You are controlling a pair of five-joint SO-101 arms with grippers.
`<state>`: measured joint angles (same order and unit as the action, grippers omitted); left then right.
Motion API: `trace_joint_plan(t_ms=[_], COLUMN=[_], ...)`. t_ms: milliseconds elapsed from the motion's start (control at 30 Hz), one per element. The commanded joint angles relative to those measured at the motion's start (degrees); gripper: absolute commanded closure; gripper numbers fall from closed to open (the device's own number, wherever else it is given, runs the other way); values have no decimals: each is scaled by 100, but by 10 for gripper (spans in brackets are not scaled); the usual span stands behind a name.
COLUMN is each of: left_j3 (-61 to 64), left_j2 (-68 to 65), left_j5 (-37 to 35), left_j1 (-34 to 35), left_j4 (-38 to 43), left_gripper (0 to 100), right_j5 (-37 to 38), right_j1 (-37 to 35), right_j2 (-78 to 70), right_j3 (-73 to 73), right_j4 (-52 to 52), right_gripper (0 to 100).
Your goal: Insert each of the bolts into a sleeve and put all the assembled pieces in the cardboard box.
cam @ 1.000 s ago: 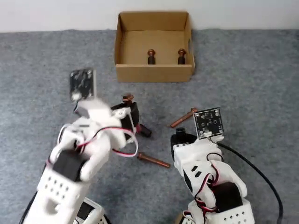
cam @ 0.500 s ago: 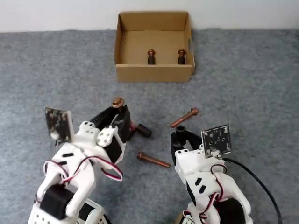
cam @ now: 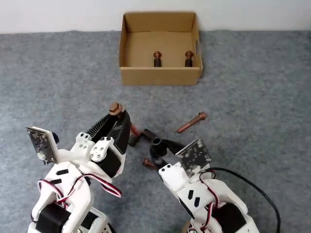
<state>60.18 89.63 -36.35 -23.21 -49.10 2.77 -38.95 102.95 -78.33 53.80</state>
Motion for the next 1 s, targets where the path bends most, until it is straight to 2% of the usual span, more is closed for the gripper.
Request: trace_joint_plan(t_ms=[0, 133, 300, 733, 967], left_j3=[-31, -31, -4, 629, 919], left_j2=[26, 44, 26, 53, 9], left_j5=[-88, -97, -97, -97, -18], left_j1=[0, -44, -484, -712, -774], left_j4=[202, 193, 97, 149, 853], left_gripper=[996, 996, 996, 996, 996], right_j5=[369, 615, 967, 993, 1029], right_j1=[-145, -330, -330, -330, -330], right_j2=[-22, -22, -22, -22, -22], right_j3=[0, -9, -9, 18, 9], right_j4=[-409, -505, -769, -822, -822], right_gripper=[991, 991, 991, 991, 991])
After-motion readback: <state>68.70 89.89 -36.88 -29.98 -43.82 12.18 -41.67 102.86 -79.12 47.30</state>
